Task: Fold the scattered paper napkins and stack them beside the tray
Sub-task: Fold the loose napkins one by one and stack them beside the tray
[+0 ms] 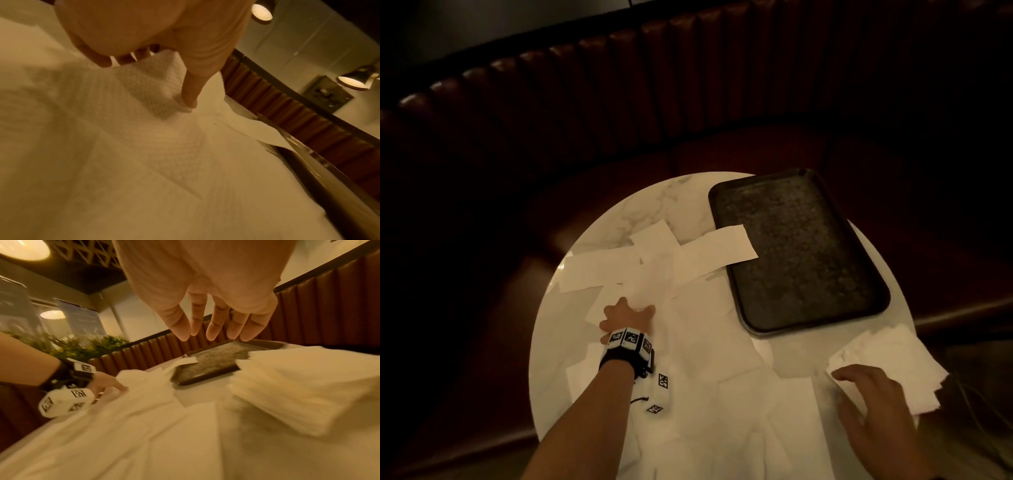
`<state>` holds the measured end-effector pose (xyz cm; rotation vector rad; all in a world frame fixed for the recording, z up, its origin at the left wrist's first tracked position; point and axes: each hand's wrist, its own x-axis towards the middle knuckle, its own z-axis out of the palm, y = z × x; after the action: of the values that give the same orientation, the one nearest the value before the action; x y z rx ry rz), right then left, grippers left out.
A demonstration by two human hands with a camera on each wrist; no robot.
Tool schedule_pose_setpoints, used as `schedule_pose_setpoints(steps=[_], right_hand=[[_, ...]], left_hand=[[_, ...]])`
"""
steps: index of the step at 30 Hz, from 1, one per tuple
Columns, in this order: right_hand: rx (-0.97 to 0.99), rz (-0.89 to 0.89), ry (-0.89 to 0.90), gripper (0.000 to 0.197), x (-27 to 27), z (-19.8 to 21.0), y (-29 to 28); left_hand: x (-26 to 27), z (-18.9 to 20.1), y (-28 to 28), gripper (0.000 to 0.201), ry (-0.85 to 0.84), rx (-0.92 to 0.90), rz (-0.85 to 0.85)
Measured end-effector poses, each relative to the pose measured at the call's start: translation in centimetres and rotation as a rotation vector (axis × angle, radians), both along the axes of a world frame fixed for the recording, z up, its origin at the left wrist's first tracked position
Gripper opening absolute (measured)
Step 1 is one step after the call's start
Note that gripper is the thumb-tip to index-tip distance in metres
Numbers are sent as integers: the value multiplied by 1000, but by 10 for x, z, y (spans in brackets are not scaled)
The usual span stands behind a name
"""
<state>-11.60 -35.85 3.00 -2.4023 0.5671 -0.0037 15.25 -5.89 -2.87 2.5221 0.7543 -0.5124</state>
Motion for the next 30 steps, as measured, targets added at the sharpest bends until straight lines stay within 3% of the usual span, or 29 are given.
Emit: schedule_pose_setpoints(steps=[2,4,8,14,17,26,30], right_hand=[[74,80,-24,42,3,4,14],[146,159,-36,36,10,9,29],[327,231,-49,32,36,34,68],[892,154,-3,25,69,106,126],[1115,221,53,23,60,127,140],[1101,168,-24,35,31,132,151],[1039,216,-100,35,24,141,148]], left_hand=[[-10,11,1,51,-139,-110,-42],[-26,30,5,38,-283,-364,-74],[-74,83,11,37,-448,-640,-210],[-169,161,7,29,-456,-1122,-155],[-194,167,11,32,-470,-1196,-178],[-219,180,43,26,-455,-1264,-199],[-222,188,48,40,-398,-1319,-181]])
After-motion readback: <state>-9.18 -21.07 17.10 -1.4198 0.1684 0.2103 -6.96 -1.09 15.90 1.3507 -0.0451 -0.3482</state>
